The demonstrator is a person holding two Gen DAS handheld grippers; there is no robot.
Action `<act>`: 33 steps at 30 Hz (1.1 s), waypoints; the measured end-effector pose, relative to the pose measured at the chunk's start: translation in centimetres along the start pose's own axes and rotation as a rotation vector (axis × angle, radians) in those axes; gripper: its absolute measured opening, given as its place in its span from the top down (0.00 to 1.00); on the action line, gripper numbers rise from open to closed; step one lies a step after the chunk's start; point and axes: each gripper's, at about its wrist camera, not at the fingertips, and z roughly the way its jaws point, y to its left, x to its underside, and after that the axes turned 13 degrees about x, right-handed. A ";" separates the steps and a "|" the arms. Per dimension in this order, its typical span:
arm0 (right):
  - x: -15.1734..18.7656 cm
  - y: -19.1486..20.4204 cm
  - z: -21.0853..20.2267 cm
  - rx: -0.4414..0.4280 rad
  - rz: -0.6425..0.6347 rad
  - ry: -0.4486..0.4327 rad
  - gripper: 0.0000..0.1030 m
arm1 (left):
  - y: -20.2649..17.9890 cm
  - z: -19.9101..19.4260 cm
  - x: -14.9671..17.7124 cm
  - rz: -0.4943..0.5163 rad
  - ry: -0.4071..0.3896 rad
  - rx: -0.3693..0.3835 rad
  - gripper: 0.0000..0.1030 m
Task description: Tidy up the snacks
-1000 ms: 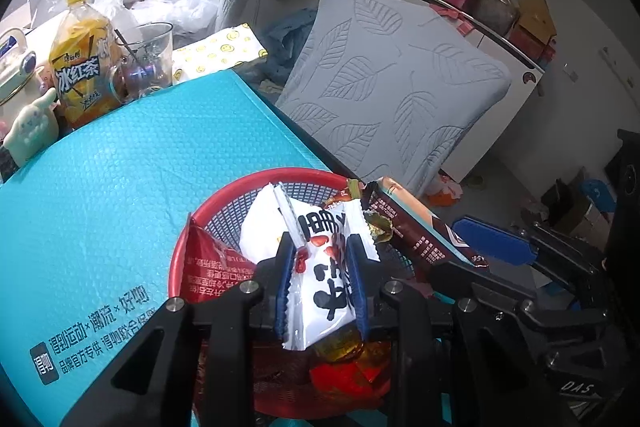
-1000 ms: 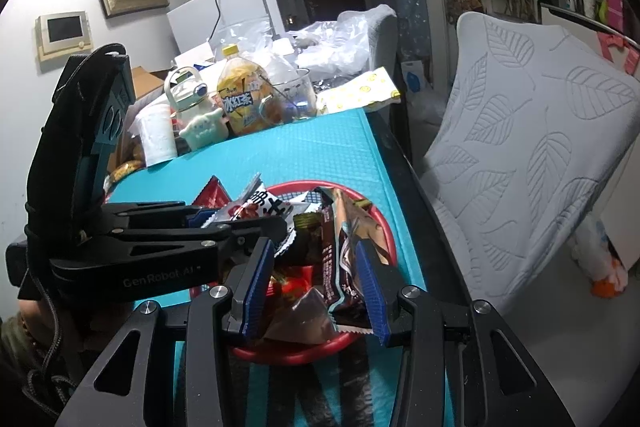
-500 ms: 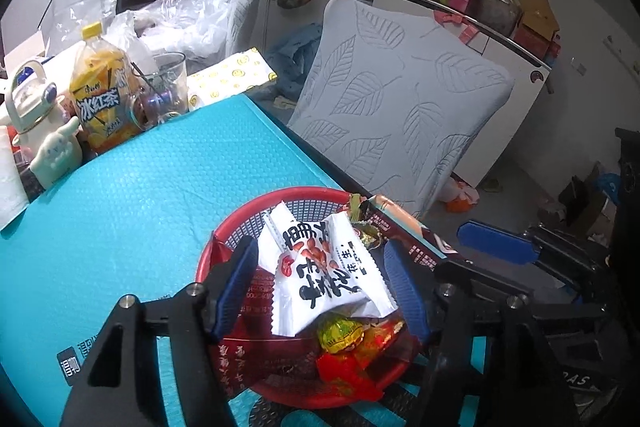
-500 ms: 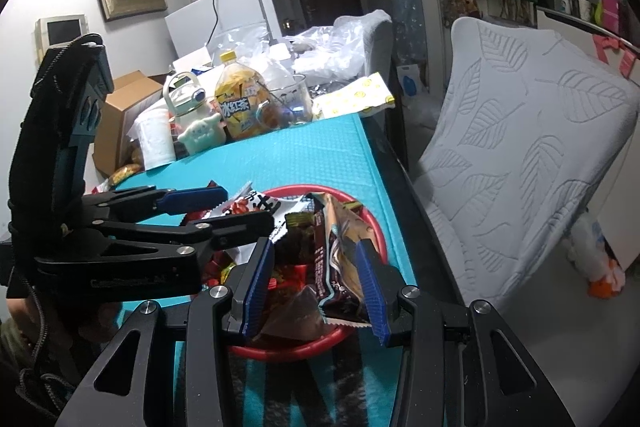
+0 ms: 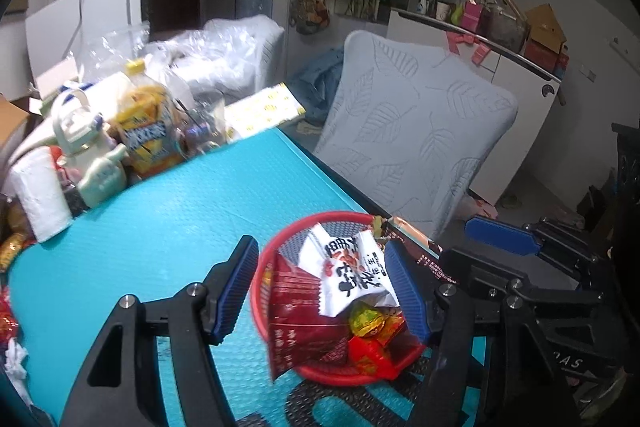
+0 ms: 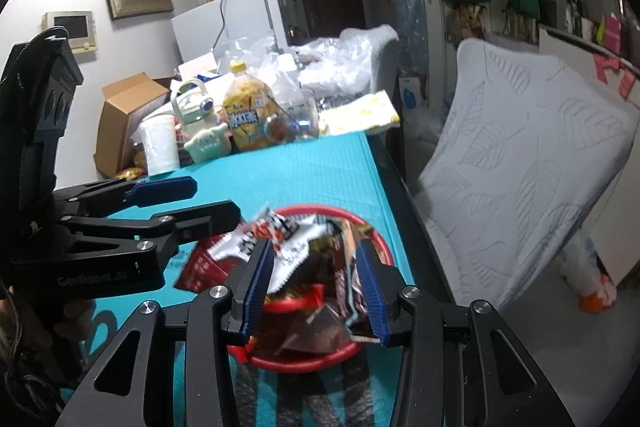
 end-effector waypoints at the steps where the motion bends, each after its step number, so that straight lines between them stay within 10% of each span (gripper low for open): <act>1: -0.1 0.1 -0.2 0.001 -0.003 -0.008 0.59 | -0.1 -0.6 0.0 0.005 -0.010 -0.007 0.37; 16: -0.4 4.5 -8.6 0.160 -0.027 -0.187 0.16 | -1.5 -9.6 2.2 0.064 -0.148 -0.070 0.24; 33: 6.2 5.4 -13.4 0.247 0.026 -0.161 0.08 | -4.4 -12.2 8.7 0.080 -0.110 -0.020 0.24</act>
